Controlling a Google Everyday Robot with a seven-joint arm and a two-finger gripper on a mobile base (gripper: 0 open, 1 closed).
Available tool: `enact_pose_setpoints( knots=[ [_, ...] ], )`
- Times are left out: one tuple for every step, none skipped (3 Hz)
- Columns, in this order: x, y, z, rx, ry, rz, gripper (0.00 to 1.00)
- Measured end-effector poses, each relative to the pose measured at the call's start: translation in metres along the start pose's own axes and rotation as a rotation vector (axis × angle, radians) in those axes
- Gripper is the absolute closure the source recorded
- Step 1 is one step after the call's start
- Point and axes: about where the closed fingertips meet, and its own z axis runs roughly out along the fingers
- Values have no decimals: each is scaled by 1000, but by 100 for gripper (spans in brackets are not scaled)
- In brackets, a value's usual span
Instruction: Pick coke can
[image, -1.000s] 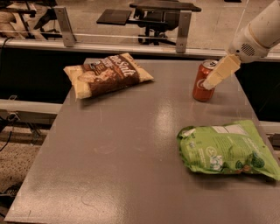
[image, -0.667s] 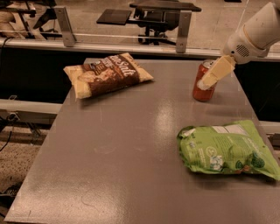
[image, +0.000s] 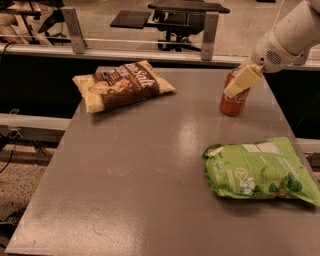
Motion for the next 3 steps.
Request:
enact_pose_setpoints(
  knots=[
    [-6,4,-7,-2,20,-12,63],
    [-25,10,-31,-3,13,-57,86],
    [-49,16,-60,0,-14,-119,100]
  ],
)
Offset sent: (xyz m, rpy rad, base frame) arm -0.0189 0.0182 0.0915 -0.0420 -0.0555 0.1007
